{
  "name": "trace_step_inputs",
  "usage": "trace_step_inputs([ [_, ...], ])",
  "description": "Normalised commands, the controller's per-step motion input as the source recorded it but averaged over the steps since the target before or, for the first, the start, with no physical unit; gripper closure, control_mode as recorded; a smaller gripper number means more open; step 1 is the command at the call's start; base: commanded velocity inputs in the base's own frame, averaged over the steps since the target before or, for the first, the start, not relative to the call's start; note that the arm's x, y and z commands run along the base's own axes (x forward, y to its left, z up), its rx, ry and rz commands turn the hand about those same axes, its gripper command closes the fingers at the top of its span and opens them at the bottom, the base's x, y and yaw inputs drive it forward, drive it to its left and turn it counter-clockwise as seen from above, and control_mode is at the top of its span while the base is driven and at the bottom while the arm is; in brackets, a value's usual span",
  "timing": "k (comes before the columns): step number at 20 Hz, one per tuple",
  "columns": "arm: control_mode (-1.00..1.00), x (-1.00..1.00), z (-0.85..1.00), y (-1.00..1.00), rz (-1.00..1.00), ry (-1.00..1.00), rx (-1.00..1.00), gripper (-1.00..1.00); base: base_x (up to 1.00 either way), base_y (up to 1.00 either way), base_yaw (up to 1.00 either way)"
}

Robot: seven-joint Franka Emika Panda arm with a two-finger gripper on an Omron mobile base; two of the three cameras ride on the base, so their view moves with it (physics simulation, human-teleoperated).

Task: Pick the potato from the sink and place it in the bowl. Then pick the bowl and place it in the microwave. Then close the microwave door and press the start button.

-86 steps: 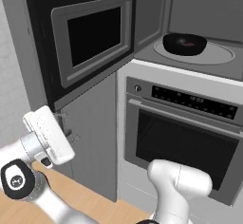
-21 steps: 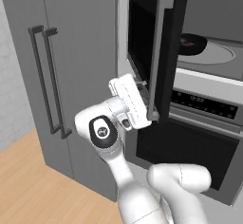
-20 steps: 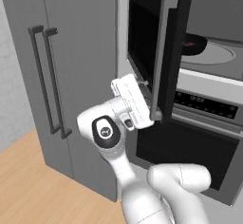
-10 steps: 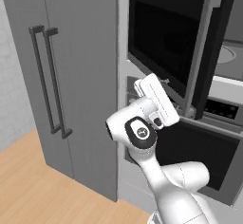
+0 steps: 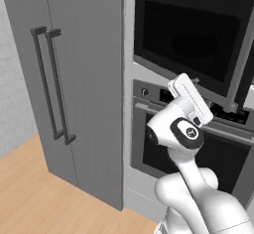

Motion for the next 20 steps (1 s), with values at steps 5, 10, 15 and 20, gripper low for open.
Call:
trace_step_inputs([
  [5, -1.00, 0.00, 0.86, -0.01, -0.10, 0.01, 0.04, -1.00, 0.00, 0.00, 0.00],
  [10, -1.00, 0.01, 0.91, 0.00, -0.11, 0.08, 0.03, -1.00, 0.00, 0.00, 0.00],
  [15, -1.00, 0.20, 0.50, 0.00, -0.35, 0.14, 0.10, -1.00, 0.00, 0.00, 0.00],
  [20, -1.00, 0.19, 0.59, 0.00, -0.45, 0.09, 0.03, -1.00, 0.00, 0.00, 0.00],
])
